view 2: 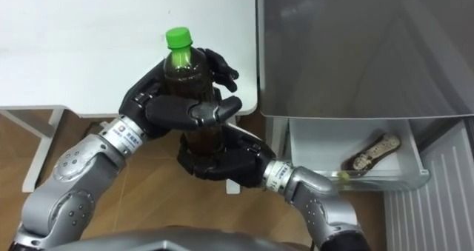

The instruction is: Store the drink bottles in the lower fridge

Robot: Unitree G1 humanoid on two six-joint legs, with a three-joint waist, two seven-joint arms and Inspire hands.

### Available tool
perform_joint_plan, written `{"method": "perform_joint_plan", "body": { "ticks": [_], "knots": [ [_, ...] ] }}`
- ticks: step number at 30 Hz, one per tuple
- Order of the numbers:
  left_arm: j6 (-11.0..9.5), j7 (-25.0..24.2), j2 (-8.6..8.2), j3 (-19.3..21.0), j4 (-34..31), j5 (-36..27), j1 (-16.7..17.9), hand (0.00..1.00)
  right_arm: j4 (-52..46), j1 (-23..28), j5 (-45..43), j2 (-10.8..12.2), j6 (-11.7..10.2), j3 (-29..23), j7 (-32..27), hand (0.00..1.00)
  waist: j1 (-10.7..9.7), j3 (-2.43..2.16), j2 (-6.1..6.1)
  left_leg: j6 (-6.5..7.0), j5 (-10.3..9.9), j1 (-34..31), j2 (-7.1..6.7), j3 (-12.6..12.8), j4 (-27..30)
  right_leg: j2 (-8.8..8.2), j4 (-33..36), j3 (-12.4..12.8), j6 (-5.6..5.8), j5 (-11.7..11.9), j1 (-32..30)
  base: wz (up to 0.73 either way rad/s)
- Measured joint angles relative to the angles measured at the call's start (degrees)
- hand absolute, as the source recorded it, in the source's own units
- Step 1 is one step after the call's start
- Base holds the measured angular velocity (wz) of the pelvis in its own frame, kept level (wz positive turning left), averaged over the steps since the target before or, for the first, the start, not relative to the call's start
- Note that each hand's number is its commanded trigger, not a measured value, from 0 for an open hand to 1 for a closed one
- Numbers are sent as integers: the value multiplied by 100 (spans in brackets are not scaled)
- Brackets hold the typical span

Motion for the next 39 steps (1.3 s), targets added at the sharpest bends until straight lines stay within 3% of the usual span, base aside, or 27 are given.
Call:
{"method": "perform_joint_plan", "body": {
  "ticks": [5,7,11,15,19,23,26,34,39],
  "knots": [
    [-10,48,20,0,0,-7,0,0,-90,98,1,15,-52,-20,-99,100,-17,-30,18,-3,3,183,-2,2,-94,6,-64,-19,3,4,162,0],
    [-10,48,19,-1,0,-12,2,0,-154,287,4,145,-121,-98,-148,100,-4,-31,2,-9,8,262,-3,2,-118,8,-83,-16,3,3,227,0],
    [-12,48,20,-1,6,4,6,0,-163,511,8,379,-187,-224,-209,100,-69,-52,-112,-14,14,290,-16,1,-122,8,-177,0,0,4,289,0],
    [-12,50,20,-1,38,13,14,0,-124,597,42,407,-267,-261,-201,100,-143,-52,-264,-13,16,288,-20,-15,-105,8,-201,-4,-1,3,293,0],
    [-12,197,-39,-1,38,249,14,0,91,815,53,925,-313,-460,-155,100,-287,-119,-378,-17,20,356,-36,-107,-118,14,-235,-5,-2,3,370,2],
    [-12,302,-61,-2,78,352,20,0,351,788,55,1031,-471,-561,-91,100,-457,-151,-456,-17,40,390,-81,-328,-120,16,-244,-9,-3,3,429,5],
    [-12,484,-215,-2,175,538,5,0,713,690,59,1229,-600,-642,-95,100,-485,-189,-498,-19,69,386,-118,-530,-125,13,-245,-9,-15,-5,428,0],
    [-14,560,-235,-17,338,499,7,0,1128,530,56,1237,-781,-644,-91,100,-281,-195,-559,-15,128,474,-152,-627,-198,-6,-264,-24,-6,-34,517,3],
    [-32,559,-251,-16,404,393,10,0,1114,442,-10,1213,-731,-644,-125,100,-367,-184,-570,-9,123,388,-161,-635,-178,-26,-264,-121,10,-9,475,3]
  ]
}}
